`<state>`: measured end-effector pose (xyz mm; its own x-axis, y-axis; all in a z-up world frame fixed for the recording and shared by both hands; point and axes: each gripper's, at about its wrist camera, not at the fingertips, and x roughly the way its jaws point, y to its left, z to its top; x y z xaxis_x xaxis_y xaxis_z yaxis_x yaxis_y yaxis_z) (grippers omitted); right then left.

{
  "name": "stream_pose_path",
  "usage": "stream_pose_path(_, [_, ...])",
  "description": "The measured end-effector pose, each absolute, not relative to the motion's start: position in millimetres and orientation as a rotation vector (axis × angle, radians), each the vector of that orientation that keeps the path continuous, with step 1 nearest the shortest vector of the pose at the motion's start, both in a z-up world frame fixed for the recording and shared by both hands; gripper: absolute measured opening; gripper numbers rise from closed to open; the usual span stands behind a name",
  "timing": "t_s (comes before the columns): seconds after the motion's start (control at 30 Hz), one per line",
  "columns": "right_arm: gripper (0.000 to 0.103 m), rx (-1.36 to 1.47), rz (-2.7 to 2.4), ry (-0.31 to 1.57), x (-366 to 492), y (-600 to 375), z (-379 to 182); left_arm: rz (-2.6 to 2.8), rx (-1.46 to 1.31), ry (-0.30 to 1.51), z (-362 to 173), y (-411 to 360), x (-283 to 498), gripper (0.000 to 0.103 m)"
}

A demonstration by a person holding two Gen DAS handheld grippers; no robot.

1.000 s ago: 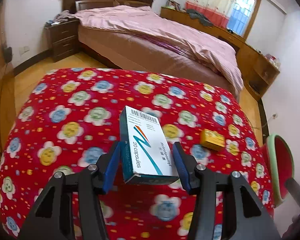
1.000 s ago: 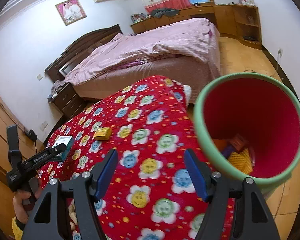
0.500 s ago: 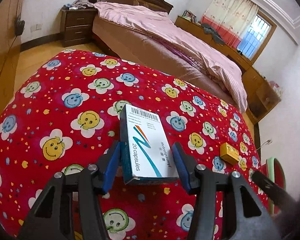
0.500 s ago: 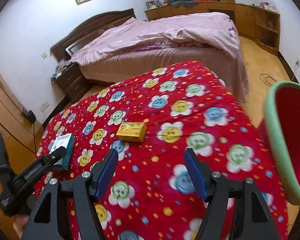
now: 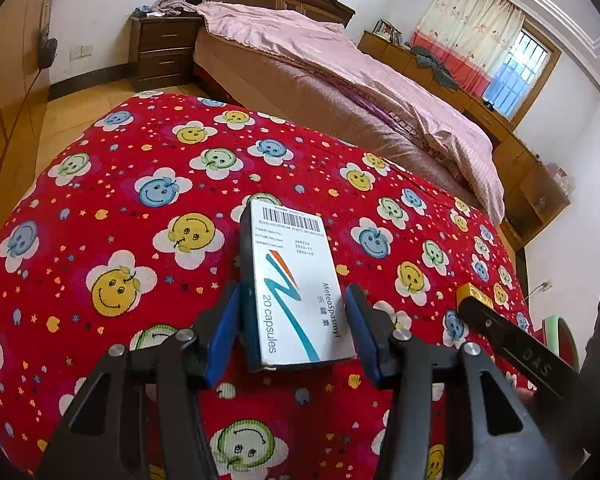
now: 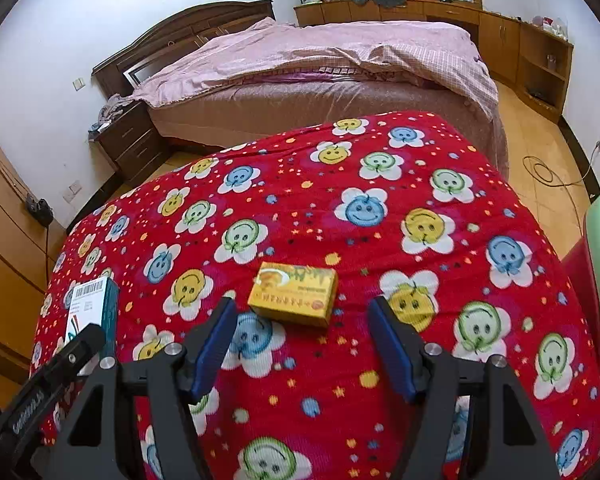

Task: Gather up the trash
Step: 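Grasp the small yellow box with the right tool while the left tool holds the medicine box, then carry the medicine box and yellow box over the bucket with both tools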

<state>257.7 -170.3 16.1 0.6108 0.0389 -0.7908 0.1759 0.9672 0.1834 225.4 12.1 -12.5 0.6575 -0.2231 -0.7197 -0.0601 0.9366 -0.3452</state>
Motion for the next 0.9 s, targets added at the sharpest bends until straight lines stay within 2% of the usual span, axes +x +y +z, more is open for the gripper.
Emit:
stream_pose_path(0.1, [0.068,0.22,-0.098,0.903,261,-166,15,-0.098,-0.362,0.853,-13,13,226,0.053])
stream_pose_path(0.2, [0.048,0.167,-0.128,0.895,261,-162,14,-0.099,-0.363,0.853,-13,13,225,0.053])
stream_pose_path(0.23, [0.047,0.158,-0.134,0.895,261,-162,14,-0.098,-0.362,0.853,-13,13,225,0.053])
stream_pose_path(0.53, [0.046,0.217,-0.066,0.899,241,-174,25,-0.099,-0.363,0.848,-12,14,225,0.053])
stream_pose_path(0.9, [0.046,0.259,-0.05,0.84,168,-200,61,-0.125,-0.361,0.809,-3,11,218,0.053])
